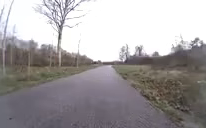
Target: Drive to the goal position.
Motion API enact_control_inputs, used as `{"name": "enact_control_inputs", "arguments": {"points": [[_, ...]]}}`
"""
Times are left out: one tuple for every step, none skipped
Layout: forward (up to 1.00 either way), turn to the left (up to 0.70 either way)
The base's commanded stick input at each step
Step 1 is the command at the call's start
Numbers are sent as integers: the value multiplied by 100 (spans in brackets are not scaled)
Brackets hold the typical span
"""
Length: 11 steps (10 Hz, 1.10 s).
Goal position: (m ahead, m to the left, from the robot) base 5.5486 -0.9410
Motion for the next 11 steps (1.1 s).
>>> {"name": "enact_control_inputs", "arguments": {"points": [[70, 0], [70, 0], [70, 0], [70, 0], [70, 0], [70, 0], [70, 0], [70, 0], [70, 0], [70, 0], [70, 0]]}}
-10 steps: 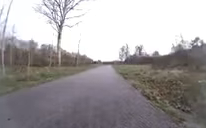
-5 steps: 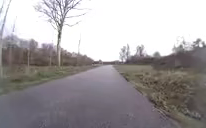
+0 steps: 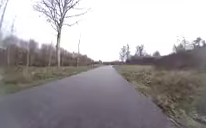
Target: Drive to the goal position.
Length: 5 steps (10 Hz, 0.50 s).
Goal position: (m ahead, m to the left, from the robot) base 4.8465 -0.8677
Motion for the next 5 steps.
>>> {"name": "enact_control_inputs", "arguments": {"points": [[70, 0], [70, 0], [70, 0], [70, 0], [70, 0]]}}
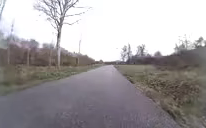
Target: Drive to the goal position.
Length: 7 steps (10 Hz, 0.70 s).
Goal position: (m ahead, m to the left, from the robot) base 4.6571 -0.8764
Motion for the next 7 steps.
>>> {"name": "enact_control_inputs", "arguments": {"points": [[70, 0], [70, -22], [70, -27], [70, -27], [70, -27], [70, -27], [70, -27]]}}
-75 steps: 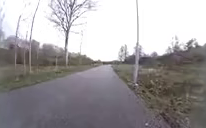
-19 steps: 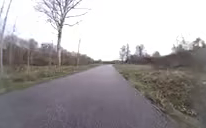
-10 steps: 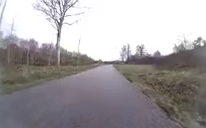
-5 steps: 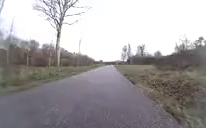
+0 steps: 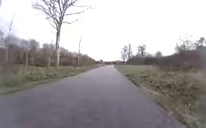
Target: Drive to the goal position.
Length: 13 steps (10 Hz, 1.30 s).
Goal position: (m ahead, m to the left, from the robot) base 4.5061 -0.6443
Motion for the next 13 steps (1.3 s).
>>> {"name": "enact_control_inputs", "arguments": {"points": [[70, -27], [70, -27], [70, -27], [70, -18], [70, -8], [70, 0], [70, 0], [70, 0], [70, 0], [70, 0], [70, 0], [70, 0], [70, 0]]}}
